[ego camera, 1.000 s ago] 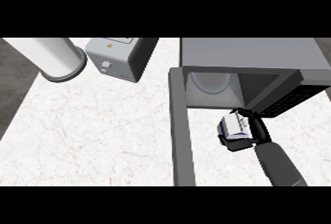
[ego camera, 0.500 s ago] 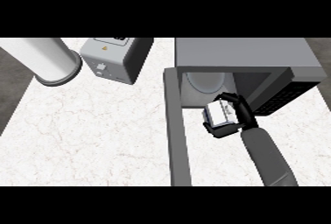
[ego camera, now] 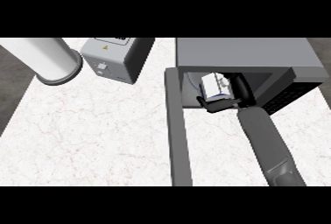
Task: Pick up the milk, place it into the microwave and close the microwave
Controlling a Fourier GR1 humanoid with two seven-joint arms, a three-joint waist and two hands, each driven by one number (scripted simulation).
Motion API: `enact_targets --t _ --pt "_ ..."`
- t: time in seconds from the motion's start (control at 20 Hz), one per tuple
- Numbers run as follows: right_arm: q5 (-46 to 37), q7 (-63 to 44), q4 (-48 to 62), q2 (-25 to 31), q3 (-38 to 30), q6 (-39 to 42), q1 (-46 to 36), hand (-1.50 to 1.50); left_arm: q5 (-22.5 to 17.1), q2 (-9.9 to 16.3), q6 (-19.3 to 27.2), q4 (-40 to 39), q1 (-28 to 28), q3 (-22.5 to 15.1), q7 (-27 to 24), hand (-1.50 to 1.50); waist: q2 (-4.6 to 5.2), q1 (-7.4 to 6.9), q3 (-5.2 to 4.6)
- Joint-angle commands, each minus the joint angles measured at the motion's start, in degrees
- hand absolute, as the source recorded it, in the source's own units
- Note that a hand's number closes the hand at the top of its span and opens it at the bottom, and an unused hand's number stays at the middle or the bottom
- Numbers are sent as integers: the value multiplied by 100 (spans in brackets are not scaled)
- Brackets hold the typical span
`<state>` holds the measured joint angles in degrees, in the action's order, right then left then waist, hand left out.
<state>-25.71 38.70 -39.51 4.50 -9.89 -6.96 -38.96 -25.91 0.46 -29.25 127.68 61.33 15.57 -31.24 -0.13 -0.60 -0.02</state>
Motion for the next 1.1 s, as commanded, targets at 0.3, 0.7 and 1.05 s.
enact_targets --t 0.3,0.7,1.05 --pt "-319 -449 1562 286 -288 -851 -1446 150 81 94 -78 -509 -746 195 135 -150 122 -243 7" --pt "-361 -884 2299 441 -694 -2203 -1766 150 87 189 -59 -585 -967 123 403 -150 241 -435 14" --pt "-222 -469 2531 550 -967 -2691 -1926 -150 291 212 161 -674 -1444 54 563 -150 323 -536 26"
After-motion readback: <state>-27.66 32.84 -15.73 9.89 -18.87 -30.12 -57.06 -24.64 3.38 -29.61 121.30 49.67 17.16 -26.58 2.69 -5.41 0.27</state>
